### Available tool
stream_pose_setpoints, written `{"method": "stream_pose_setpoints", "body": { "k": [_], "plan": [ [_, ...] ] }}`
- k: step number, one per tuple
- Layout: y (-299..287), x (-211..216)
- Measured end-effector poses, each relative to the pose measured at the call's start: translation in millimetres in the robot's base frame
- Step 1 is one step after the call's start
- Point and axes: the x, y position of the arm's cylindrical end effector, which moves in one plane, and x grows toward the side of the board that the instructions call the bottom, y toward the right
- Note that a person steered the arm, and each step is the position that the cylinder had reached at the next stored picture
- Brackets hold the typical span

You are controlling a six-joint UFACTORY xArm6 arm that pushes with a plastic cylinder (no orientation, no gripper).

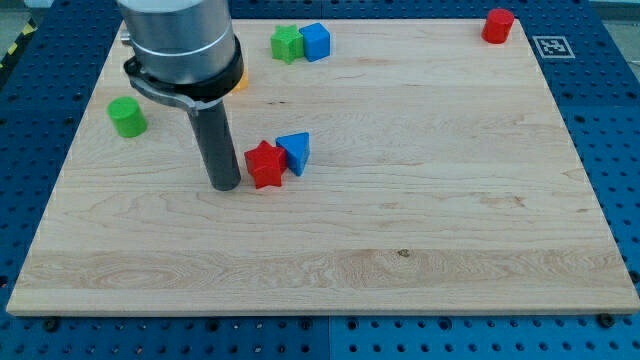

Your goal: Push the red star to the right of the blue triangle

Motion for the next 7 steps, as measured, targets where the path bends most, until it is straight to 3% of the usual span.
{"method": "stream_pose_setpoints", "body": {
  "k": [3,5,7],
  "plan": [
    [24.9,-7.1],
    [25.0,-51.2],
    [58.5,-17.1]
  ]
}}
